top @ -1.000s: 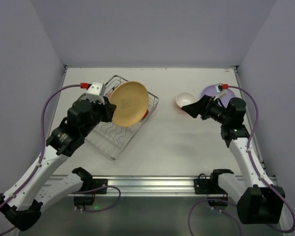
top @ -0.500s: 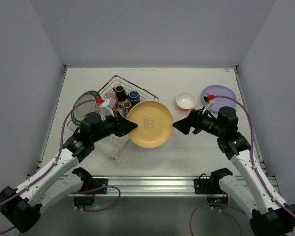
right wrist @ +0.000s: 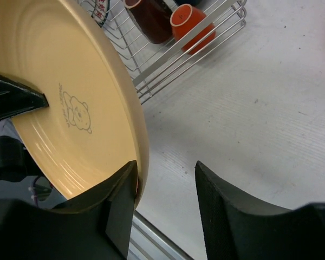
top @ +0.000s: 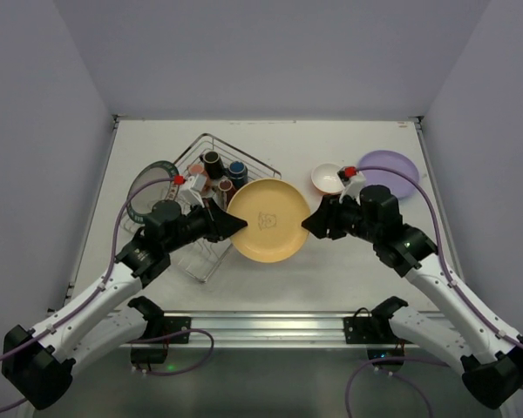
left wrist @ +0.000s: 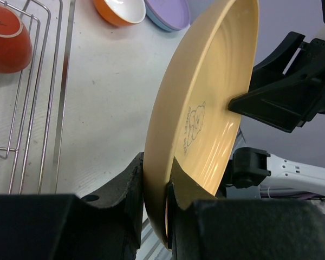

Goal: Unload the mixed dishes from the dish rack

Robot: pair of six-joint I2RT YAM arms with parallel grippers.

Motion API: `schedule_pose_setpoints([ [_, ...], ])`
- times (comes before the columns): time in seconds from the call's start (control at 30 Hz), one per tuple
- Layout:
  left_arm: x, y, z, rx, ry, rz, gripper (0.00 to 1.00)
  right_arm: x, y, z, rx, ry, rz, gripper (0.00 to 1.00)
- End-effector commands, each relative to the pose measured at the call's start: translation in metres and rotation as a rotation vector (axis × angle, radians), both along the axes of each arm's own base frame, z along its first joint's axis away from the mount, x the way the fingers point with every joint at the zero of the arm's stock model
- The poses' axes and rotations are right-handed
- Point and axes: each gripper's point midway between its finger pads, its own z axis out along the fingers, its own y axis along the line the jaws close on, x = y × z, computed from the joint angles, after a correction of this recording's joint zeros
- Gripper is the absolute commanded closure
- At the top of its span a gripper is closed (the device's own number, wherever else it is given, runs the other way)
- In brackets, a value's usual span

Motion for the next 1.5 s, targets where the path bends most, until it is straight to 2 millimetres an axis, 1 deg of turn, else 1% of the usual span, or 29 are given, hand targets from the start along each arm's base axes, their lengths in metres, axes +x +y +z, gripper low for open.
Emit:
schedule_pose_setpoints([
  [0.0,-0.002,-0.008,0.018,-0.068,-0.04,-0.027,1.0,0.015,-0.006,0.018,-0.015,-0.052,-0.084,0.52],
  [0.1,0.0,-0.007,0.013,-0.061,-0.029,-0.016,1.0,0.018,-0.002,0.023,-0.002,-0.051,-0.089,0.57],
  [0.27,-0.001,-0.008,0.008,-0.053,-0.016,-0.026,1.0,0.021,0.014,0.019,0.008,-0.018,-0.038,0.67],
  [0.3,-0.001,-0.008,0.008,-0.051,-0.016,-0.025,1.0,0.021,0.015,0.021,0.017,-0.018,-0.037,0.71],
  [0.33,0.001,-0.008,0.007,-0.043,-0.023,-0.023,1.0,0.022,0.019,0.022,0.032,-0.025,-0.026,0.78],
  [0.37,0.001,-0.008,0.007,-0.042,-0.022,-0.023,1.0,0.022,0.019,0.022,0.032,-0.024,-0.026,0.78],
  [0.5,0.002,-0.009,0.012,-0.03,-0.047,-0.035,1.0,0.023,0.027,0.027,0.06,-0.043,0.005,0.92],
  [0.53,0.0,-0.01,0.014,-0.029,-0.055,-0.051,1.0,0.022,0.029,0.028,0.07,-0.044,0.022,1.0],
  [0.63,-0.001,-0.011,0.021,-0.003,-0.096,-0.083,1.0,0.025,0.028,0.031,0.08,-0.05,0.004,1.0],
  [0.67,0.001,-0.011,0.027,0.021,-0.125,-0.092,0.95,0.028,0.026,0.032,0.08,-0.052,-0.016,1.0],
  [0.7,0.001,-0.009,0.025,0.05,-0.114,-0.085,0.81,0.03,0.021,0.035,0.095,-0.052,-0.047,1.0],
  [0.77,0.004,-0.004,0.033,0.092,-0.142,-0.068,0.5,0.034,0.016,0.037,0.115,-0.052,-0.078,1.0],
  [0.8,0.009,0.001,0.035,0.112,-0.152,-0.037,0.38,0.036,0.01,0.041,0.138,-0.052,-0.104,1.0],
  [0.87,0.009,0.005,0.045,0.128,-0.184,-0.03,0.23,0.037,0.004,0.041,0.16,-0.048,-0.124,1.0],
  [0.93,0.009,0.006,0.061,0.126,-0.219,-0.024,0.08,0.04,-0.007,0.04,0.177,-0.043,-0.158,1.0],
  [0.97,0.01,0.011,0.06,0.162,-0.22,-0.014,0.0,0.041,-0.012,0.039,0.185,-0.039,-0.169,1.0],
  [1.0,0.017,0.02,0.074,0.183,-0.244,0.049,0.0,0.048,-0.025,0.038,0.191,-0.038,-0.219,1.0],
  [1.03,0.019,0.03,0.08,0.206,-0.259,0.093,0.0,0.049,-0.034,0.035,0.195,-0.035,-0.248,1.0],
  [1.07,0.018,0.042,0.075,0.263,-0.247,0.127,0.0,0.052,-0.044,0.031,0.195,-0.028,-0.28,1.0],
  [1.1,0.024,0.058,0.086,0.295,-0.268,0.214,0.0,0.059,-0.064,0.031,0.209,-0.027,-0.351,1.0],
  [1.13,0.02,0.073,0.096,0.304,-0.297,0.271,0.0,0.061,-0.075,0.024,0.213,-0.014,-0.389,1.0],
  [1.17,0.017,0.085,0.093,0.344,-0.299,0.295,0.0,0.068,-0.096,0.024,0.226,-0.014,-0.46,1.0],
  [1.23,0.007,0.102,0.102,0.364,-0.352,0.333,0.0,0.074,-0.116,0.02,0.247,0.006,-0.537,1.0],
  [1.27,0.003,0.109,0.098,0.409,-0.365,0.327,0.0,0.08,-0.131,0.019,0.257,0.012,-0.589,1.0],
  [1.3,0.001,0.115,0.097,0.431,-0.374,0.337,0.0,0.087,-0.154,0.017,0.282,0.028,-0.668,1.0],
  [1.37,-0.005,0.128,0.089,0.482,-0.39,0.357,0.0,0.1,-0.178,0.009,0.322,0.067,-0.744,1.0],
  [1.4,-0.002,0.138,0.085,0.506,-0.388,0.406,0.0,0.105,-0.203,0.008,0.388,0.087,-0.84,1.0],
  [1.43,-0.001,0.143,0.074,0.511,-0.392,0.436,0.0,0.107,-0.214,-0.002,0.427,0.108,-0.882,1.0],
  [1.47,0.0,0.149,0.07,0.51,-0.39,0.473,0.0,0.118,-0.236,-0.001,0.491,0.094,-0.956,1.0],
])
